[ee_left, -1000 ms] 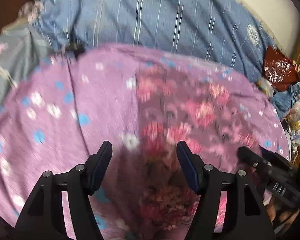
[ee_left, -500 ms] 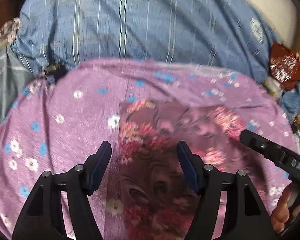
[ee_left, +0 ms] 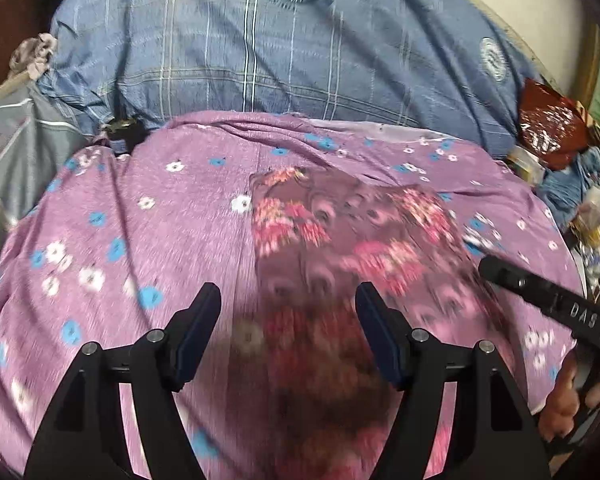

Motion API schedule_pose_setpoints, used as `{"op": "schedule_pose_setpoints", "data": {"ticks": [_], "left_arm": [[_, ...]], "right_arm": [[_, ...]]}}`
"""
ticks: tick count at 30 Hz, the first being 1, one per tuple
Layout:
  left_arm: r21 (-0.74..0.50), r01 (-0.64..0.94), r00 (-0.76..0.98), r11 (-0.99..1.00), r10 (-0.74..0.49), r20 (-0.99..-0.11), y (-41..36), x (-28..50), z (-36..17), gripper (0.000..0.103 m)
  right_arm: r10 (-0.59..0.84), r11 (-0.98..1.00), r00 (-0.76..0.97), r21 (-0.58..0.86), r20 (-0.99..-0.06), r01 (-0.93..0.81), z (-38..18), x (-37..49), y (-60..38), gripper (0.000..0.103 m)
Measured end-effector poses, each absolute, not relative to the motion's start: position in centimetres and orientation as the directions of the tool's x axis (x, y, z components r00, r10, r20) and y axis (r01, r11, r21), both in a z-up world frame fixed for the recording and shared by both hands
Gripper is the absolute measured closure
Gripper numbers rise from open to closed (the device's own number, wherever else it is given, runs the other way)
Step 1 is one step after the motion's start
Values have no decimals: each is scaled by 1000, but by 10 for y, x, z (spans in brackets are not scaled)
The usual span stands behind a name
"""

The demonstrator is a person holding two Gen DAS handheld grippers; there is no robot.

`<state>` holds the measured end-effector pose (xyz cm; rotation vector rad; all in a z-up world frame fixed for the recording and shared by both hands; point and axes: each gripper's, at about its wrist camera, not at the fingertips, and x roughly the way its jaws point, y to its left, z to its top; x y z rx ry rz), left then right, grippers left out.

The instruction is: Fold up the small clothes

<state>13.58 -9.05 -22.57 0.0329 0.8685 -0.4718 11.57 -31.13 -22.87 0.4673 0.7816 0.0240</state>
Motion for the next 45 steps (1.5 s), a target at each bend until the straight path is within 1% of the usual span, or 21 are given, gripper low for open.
{"op": "schedule_pose_setpoints", "data": {"ticks": [2, 5, 6, 8, 10, 11, 12, 15, 17, 19, 21, 22, 24, 27, 28, 30, 33, 35, 38, 42, 45], "left_arm": [[-161, 430, 509, 888, -386, -769, -91, 122, -236, 34], [-138, 438, 429, 888, -341, -836, -98, 115, -261, 33], [-155, 433, 396, 888, -342, -852, -98, 116, -267, 33], [-177, 425, 386, 887, -355, -851, -97, 120, -260, 33], [-171, 430, 415, 887, -362, -835, -98, 127, -245, 33], [-171, 434, 431, 885, -370, -823, -99, 133, -237, 33], [-184, 440, 443, 879, -391, -807, -103, 144, -225, 33], [-193, 439, 462, 878, -404, -789, -115, 178, -213, 33], [-169, 434, 457, 885, -378, -805, -129, 205, -217, 33], [-172, 439, 394, 882, -361, -845, -145, 239, -233, 33], [-166, 391, 382, 905, -323, -866, -149, 263, -245, 33], [-185, 363, 377, 913, -325, -867, -149, 274, -251, 33], [-262, 340, 348, 903, -380, -857, -147, 288, -261, 33], [-303, 316, 302, 899, -398, -866, -147, 295, -278, 27], [-321, 308, 294, 896, -410, -863, -145, 295, -281, 25], [-334, 305, 291, 892, -421, -859, -143, 299, -280, 23], [-319, 308, 310, 896, -412, -857, -141, 290, -278, 23], [-310, 303, 330, 901, -405, -853, -135, 279, -270, 23], [-274, 313, 410, 909, -390, -824, -119, 252, -248, 24], [-253, 327, 497, 911, -393, -774, -95, 200, -223, 24], [-230, 335, 517, 914, -382, -766, -82, 154, -224, 23]], "right_arm": [[195, 900, 712, 411, -675, 143, -226, 106, -305, 79], [179, 911, 628, 369, -757, 184, -250, 100, -294, 81], [162, 914, 599, 348, -784, 209, -259, 101, -292, 83], [168, 902, 597, 366, -784, 228, -256, 99, -294, 83], [192, 888, 598, 398, -778, 232, -245, 101, -299, 80], [196, 885, 607, 405, -770, 229, -241, 101, -301, 80], [191, 886, 620, 405, -761, 225, -235, 104, -302, 80], [171, 893, 651, 396, -739, 215, -215, 125, -309, 80], [179, 891, 654, 403, -735, 208, -210, 144, -312, 80], [181, 888, 645, 405, -742, 217, -212, 172, -317, 80], [185, 880, 636, 413, -750, 232, -219, 191, -324, 80], [187, 874, 627, 419, -756, 244, -224, 203, -328, 80], [198, 860, 602, 432, -773, 271, -240, 222, -338, 80], [235, 827, 556, 464, -797, 316, -273, 246, -351, 82], [250, 817, 564, 484, -787, 313, -280, 248, -353, 82], [248, 822, 586, 487, -772, 294, -281, 248, -352, 82], [252, 818, 591, 494, -767, 293, -276, 246, -353, 81], [261, 812, 610, 512, -748, 281, -269, 237, -354, 78], [248, 830, 639, 500, -728, 247, -249, 211, -352, 76], [256, 841, 691, 509, -676, 186, -224, 157, -344, 70], [277, 855, 673, 496, -686, 153, -224, 119, -327, 70]]}}
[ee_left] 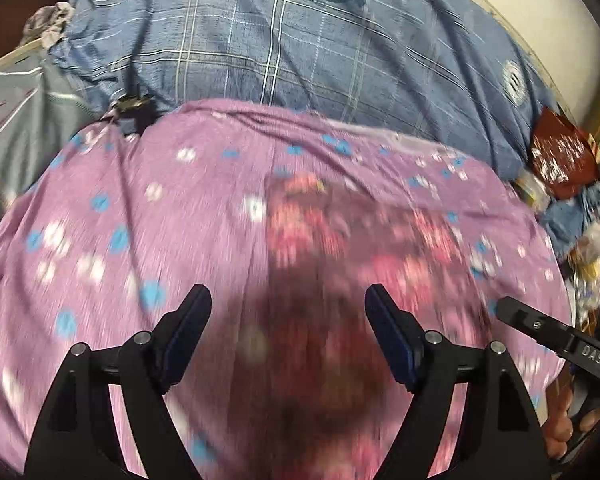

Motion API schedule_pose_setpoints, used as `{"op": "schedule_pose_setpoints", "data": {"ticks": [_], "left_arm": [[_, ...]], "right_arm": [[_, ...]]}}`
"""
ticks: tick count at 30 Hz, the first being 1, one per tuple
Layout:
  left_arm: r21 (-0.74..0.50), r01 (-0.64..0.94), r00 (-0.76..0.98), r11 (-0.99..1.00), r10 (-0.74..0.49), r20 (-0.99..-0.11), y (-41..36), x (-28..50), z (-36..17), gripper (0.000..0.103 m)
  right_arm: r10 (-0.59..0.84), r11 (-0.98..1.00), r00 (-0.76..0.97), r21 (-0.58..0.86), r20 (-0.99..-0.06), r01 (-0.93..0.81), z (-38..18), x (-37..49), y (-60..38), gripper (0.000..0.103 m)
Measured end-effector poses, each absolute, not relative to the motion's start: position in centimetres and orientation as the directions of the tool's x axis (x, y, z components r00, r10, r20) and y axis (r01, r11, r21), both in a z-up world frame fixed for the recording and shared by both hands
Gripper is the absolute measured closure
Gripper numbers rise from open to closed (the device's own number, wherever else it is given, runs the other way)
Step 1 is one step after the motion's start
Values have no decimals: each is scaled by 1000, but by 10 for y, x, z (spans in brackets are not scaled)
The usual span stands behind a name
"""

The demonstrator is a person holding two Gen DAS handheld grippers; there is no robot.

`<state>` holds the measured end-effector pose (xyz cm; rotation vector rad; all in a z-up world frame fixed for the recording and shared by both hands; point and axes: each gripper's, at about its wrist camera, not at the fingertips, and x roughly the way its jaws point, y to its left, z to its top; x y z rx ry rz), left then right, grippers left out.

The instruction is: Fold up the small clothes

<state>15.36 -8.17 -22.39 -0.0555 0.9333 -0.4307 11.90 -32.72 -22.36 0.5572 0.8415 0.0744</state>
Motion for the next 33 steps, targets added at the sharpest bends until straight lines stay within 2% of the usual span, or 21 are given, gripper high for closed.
{"op": "schedule_pose_setpoints", "data": {"ticks": [6, 9, 12, 15, 20, 23, 27, 30, 33], "left_arm": [[-118, 387, 408, 914, -285, -868, -92, 108, -274, 21], [-114, 380, 417, 918, -280, -864, -88, 104, -257, 22], [-94, 388, 487, 917, -290, -824, -78, 86, -226, 22], [-117, 385, 544, 916, -327, -773, -66, 68, -187, 22], [-62, 368, 684, 928, -315, -658, -55, 36, -123, 19], [-39, 346, 760, 937, -305, -574, -45, 12, -87, 16], [-31, 335, 814, 942, -306, -493, -41, -11, -57, 13], [-8, 327, 847, 945, -297, -441, -43, -28, -41, 0], [26, 316, 878, 948, -282, -387, -46, -45, -26, 0]], "right_arm": [[229, 906, 552, 383, -802, 182, -260, 80, -291, 72], [168, 930, 539, 314, -826, 191, -253, 73, -282, 72], [186, 919, 553, 343, -812, 195, -230, 61, -282, 70], [85, 955, 616, 241, -783, 175, -193, 44, -269, 70], [-33, 981, 697, 110, -716, 160, -142, 14, -247, 70], [-88, 986, 738, 45, -670, 159, -115, -6, -235, 65], [-154, 984, 792, -21, -591, 176, -83, -31, -224, 55], [-187, 980, 821, -47, -540, 192, -63, -47, -218, 49], [-207, 976, 843, -51, -497, 210, -47, -61, -218, 47]]}}
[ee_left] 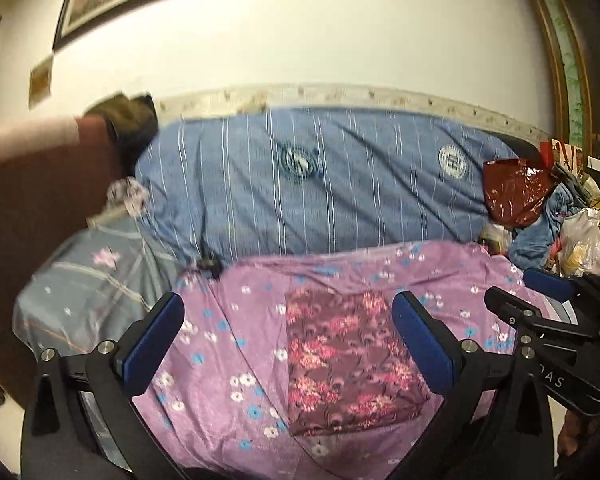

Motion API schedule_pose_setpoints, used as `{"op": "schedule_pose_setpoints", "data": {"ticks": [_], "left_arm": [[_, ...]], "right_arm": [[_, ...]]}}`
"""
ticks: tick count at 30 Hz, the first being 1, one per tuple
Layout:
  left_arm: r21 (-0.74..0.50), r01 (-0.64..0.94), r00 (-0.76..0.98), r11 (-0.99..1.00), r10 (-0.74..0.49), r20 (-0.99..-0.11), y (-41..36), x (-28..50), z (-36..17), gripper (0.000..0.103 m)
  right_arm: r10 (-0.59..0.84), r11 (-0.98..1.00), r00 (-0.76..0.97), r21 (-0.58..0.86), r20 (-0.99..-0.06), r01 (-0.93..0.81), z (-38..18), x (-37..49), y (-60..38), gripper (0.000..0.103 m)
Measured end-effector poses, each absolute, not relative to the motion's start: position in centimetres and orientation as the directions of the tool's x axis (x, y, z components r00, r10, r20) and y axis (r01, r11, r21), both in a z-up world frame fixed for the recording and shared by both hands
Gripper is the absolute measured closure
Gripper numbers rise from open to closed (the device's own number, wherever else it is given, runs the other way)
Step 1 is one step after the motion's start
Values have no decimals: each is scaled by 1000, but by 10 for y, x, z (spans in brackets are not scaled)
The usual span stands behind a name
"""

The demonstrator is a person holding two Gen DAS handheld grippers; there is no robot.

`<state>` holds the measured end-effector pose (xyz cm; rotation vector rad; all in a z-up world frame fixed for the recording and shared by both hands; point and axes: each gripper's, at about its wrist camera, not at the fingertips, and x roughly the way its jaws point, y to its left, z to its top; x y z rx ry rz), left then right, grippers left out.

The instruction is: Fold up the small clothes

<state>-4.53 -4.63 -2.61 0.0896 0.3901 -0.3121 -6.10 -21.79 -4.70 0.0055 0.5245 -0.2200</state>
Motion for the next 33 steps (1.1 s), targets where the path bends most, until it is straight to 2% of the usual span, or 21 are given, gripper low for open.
{"op": "schedule_pose_setpoints", "data": {"ticks": [3, 8, 14, 33], "left_arm": [[39, 309, 896, 950, -277, -346, -48, -58, -15, 0], [13, 319, 896, 948, -297, -332, -47, -65, -4, 0], [-5, 266, 917, 964, -254, -308, -40, -68, 5, 0], [-35, 207, 929, 978, -208, -307, -26, -76, 13, 0]], "right_arm": [[-232, 971, 858, -57, -458, 232, -34, -74, -219, 43], [-260, 964, 873, -64, -412, 256, -22, -88, -219, 42], [-271, 961, 887, -59, -375, 269, -14, -97, -219, 40], [-267, 963, 913, -40, -308, 268, 0, -116, -209, 40]]}}
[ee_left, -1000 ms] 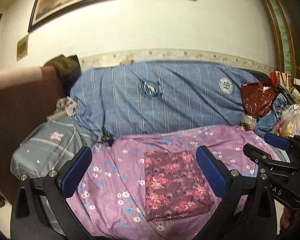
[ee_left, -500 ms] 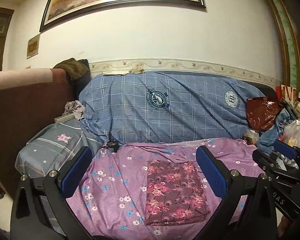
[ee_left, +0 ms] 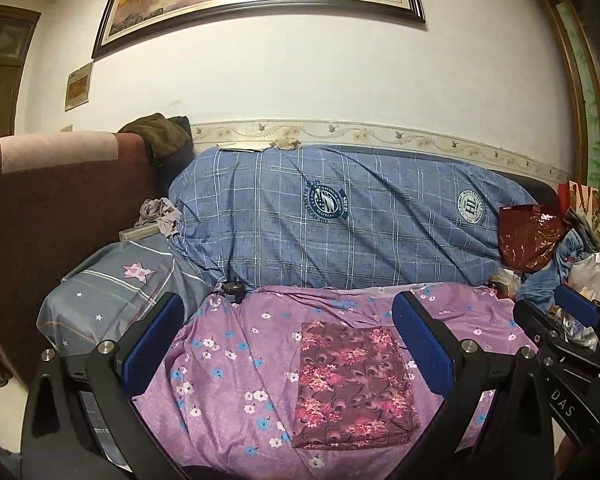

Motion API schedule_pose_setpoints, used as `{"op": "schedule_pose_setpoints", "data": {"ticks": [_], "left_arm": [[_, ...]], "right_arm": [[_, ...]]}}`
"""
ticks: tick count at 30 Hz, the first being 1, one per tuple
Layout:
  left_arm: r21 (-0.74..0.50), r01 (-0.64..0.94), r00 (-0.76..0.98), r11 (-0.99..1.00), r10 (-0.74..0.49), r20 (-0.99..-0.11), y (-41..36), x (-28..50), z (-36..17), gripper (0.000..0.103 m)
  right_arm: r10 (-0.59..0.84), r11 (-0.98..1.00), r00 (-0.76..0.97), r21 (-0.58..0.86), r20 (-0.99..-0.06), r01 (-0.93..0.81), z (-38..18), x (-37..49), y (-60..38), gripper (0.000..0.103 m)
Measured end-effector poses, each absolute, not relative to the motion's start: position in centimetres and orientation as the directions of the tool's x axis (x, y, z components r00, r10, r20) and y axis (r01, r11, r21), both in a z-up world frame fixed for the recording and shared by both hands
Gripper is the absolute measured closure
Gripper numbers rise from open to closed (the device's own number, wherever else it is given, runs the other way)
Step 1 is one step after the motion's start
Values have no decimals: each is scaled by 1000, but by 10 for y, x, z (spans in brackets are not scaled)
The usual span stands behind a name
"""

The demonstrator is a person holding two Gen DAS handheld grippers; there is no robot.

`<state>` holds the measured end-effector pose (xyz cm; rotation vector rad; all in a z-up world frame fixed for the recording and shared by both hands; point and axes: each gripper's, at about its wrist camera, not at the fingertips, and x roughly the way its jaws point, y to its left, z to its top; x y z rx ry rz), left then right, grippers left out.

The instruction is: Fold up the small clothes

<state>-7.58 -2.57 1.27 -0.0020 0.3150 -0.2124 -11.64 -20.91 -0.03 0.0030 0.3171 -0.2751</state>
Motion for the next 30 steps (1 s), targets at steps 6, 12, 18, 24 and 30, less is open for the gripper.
{"op": "schedule_pose_setpoints", "data": {"ticks": [6, 12, 18, 24, 30], "left_arm": [[-16, 227, 932, 974, -222, -286, -28, -91, 23, 0], [3, 248, 936, 969, -238, -259, -31, -105, 35, 0], [19, 266, 942, 964, -255, -219, -33, -123, 50, 0], [23, 270, 950, 963, -262, -167, -28, -136, 63, 0], [-3, 283, 947, 959, -279, -160, -24, -131, 67, 0]], "right_arm": [[-260, 964, 923, -31, -282, 262, 7, -125, -207, 39], [-266, 962, 931, -13, -250, 272, 16, -136, -211, 38], [-279, 958, 937, 0, -212, 285, 29, -150, -213, 37], [-288, 955, 941, 15, -175, 295, 41, -162, -214, 33], [-304, 950, 938, 17, -169, 311, 47, -163, -217, 33]]}}
